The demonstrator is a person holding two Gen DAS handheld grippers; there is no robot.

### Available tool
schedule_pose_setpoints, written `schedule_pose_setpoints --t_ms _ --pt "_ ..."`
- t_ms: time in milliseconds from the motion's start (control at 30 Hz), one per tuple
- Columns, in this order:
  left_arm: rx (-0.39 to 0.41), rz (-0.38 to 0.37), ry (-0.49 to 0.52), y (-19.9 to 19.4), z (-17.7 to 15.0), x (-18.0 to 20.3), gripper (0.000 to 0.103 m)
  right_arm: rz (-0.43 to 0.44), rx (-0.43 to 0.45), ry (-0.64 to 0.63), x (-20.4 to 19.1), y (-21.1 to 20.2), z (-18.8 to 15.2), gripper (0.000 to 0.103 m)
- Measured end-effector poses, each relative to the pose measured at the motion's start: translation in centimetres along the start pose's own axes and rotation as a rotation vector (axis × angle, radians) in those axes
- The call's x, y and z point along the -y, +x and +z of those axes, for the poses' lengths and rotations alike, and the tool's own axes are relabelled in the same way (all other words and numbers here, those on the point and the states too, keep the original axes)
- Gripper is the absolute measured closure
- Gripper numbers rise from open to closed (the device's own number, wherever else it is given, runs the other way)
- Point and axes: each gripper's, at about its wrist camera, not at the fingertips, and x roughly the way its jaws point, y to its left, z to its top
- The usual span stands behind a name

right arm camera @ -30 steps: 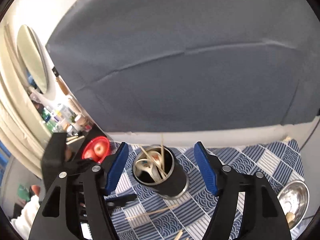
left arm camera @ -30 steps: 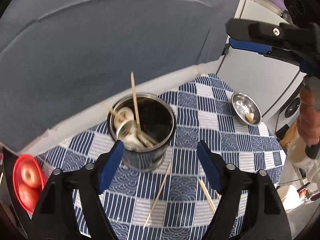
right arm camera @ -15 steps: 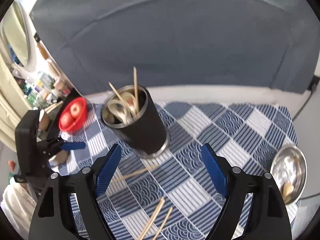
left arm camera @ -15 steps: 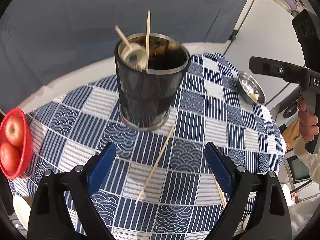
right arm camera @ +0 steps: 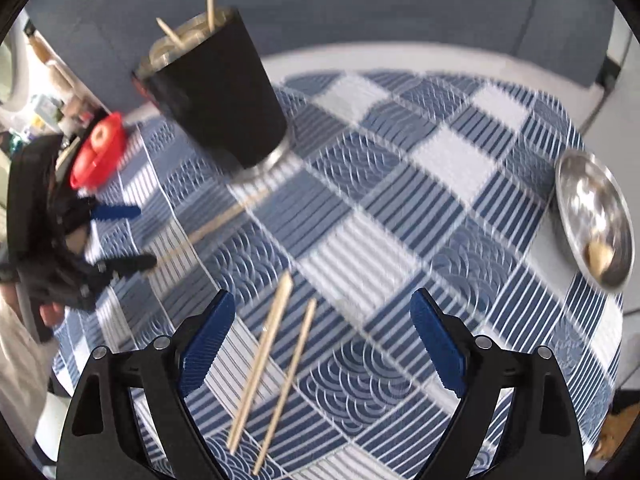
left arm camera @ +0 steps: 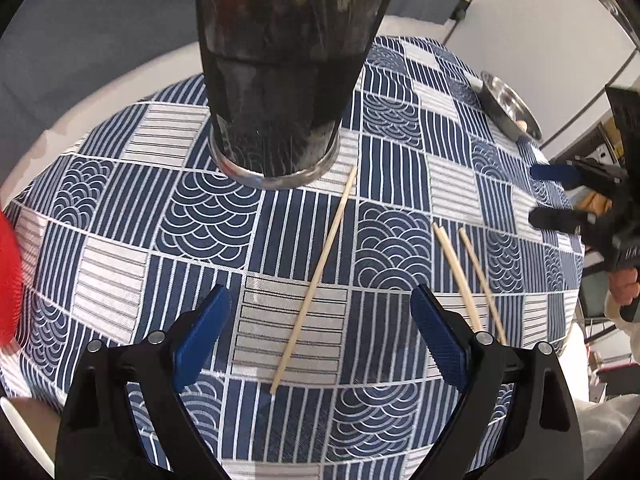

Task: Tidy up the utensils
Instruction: 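Lower both tools toward the loose chopsticks on the cloth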

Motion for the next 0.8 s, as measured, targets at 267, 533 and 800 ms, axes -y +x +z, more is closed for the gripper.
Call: schedule_pose_setpoints --t_ms 267,533,800 --pt "-0.061 0.005 0.063 2.9 0.5 -0.1 0.014 -0.018 -0.089 0.045 0.2 3.5 -4.1 0.018" --pt "-0.113 0.003 0.138 5.6 2.0 0.6 0.006 -0.083 -0.126 0.001 -0.6 5.5 -6.5 0.014" --pt "-0.095 0.123 0.259 6.8 2.0 2.3 0.004 -0.167 -0.103 -0.053 -1.8 6.4 -7.7 0.006"
